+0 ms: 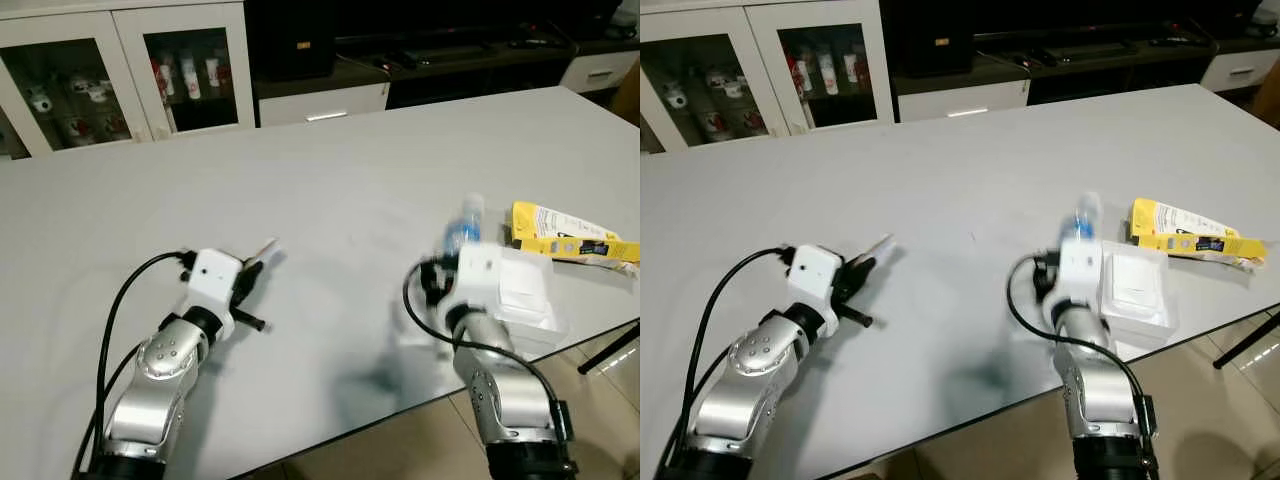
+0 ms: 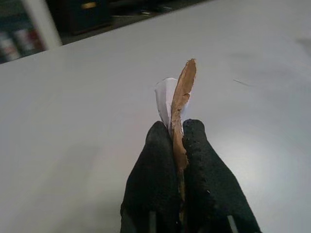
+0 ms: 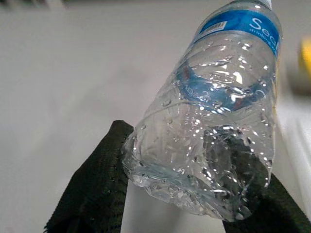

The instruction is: Picking trash to rubbish bin

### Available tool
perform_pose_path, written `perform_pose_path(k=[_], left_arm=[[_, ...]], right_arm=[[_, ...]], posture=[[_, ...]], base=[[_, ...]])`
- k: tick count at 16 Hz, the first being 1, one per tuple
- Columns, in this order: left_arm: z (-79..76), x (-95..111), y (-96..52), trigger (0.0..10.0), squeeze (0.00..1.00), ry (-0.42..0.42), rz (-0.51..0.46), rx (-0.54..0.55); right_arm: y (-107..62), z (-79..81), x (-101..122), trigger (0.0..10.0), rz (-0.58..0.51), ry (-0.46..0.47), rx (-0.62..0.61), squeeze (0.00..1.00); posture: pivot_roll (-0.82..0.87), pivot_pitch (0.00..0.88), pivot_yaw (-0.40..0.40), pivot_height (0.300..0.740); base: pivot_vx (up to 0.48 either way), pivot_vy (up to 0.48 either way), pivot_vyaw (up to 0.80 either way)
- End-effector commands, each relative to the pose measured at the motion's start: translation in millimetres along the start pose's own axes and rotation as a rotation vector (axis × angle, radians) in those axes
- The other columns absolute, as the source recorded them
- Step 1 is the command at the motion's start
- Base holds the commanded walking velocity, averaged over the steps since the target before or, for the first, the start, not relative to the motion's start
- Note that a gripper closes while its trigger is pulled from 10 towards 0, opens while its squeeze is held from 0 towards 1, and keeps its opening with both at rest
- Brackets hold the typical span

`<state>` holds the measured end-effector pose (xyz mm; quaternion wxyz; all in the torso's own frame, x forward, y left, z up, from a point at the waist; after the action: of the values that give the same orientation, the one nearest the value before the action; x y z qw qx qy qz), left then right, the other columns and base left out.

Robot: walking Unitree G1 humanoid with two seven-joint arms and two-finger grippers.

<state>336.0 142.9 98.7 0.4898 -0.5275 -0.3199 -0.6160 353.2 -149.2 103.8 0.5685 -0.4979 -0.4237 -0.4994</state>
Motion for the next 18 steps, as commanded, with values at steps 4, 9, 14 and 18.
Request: perform_pose_path(k=[4,9,14,18], left_arm=[[19.0,31.0,-1.6,10.0,0.00,-0.178,-0.078,0.196],[5.8,40.9,-1.9,10.0,0.00,-0.175,-0.080,0.206],[4.8,57.4,-3.4,10.0,0.00,-0.103,-0.148,0.167],[5.8,53.1,-11.1,10.0,0.00,-0.048,-0.126,0.168]], right_arm=[[-19.6,26.1,62.6,10.0,-0.272,-0.055,0.147,0.00],[-31.5,20.9,69.3,10.0,-0.300,-0.077,0.114,0.00],[-31.4,21.2,56.5,10.0,-0.227,-0.092,0.103,0.00],[-31.8,7.1,26.1,10.0,-0.082,-0.108,0.037,0.00]], posture=[[-0.03,0.000,-0.029,0.740],[-0.03,0.000,-0.035,0.740],[-0.03,0.000,-0.034,0.740],[-0.02,0.000,-0.057,0.740]], base=[[0.000,0.000,0.00],[0.000,0.000,-0.64],[0.000,0.000,-0.80],[0.000,-0.075,-0.80]])
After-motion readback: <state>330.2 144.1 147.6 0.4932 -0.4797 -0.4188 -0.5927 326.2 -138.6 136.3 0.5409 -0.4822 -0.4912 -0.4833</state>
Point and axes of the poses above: a point about 5 cm out from each wrist's last joint towards the gripper, its own y axis pointing out of the wrist towards the gripper, its own x axis along the axis of the wrist's last joint, z = x × y, the point moved 6 cm from there along y, pointing out of the wrist towards the gripper, and after that the axes turned 7 degrees about y, right-handed, at the moved point
